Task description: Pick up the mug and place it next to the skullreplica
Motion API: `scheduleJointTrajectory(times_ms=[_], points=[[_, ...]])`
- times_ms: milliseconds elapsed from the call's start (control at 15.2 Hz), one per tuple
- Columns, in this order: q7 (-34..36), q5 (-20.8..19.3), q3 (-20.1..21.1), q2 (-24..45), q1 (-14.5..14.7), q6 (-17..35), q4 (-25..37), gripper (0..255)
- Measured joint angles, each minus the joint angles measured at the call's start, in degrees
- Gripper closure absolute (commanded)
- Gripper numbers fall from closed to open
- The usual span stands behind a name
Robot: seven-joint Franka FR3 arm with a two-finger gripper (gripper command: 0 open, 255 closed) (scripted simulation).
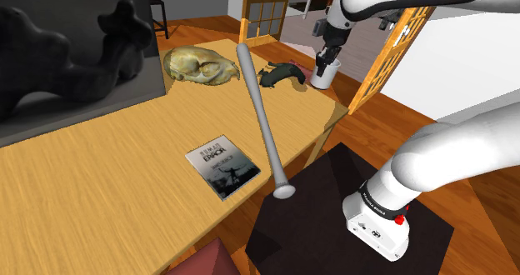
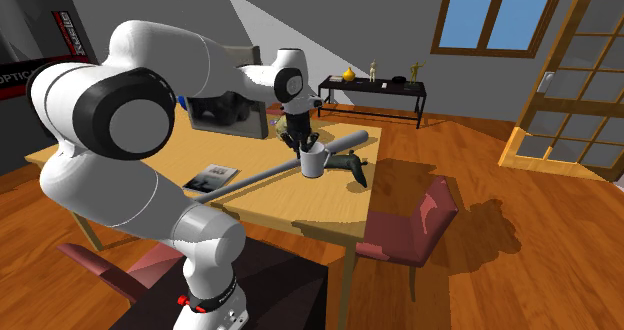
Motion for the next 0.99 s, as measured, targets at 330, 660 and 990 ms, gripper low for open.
scheduleJointTrajectory(times_ms=[330,660,990], points=[[-0.33,0.20,0.12,-0.22,0.06,-3.74,3.53,255],[-0.68,0.36,0.25,-0.65,0.08,-7.77,7.14,255],[-0.40,0.74,0.75,0.20,0.37,-10.79,10.97,255]])
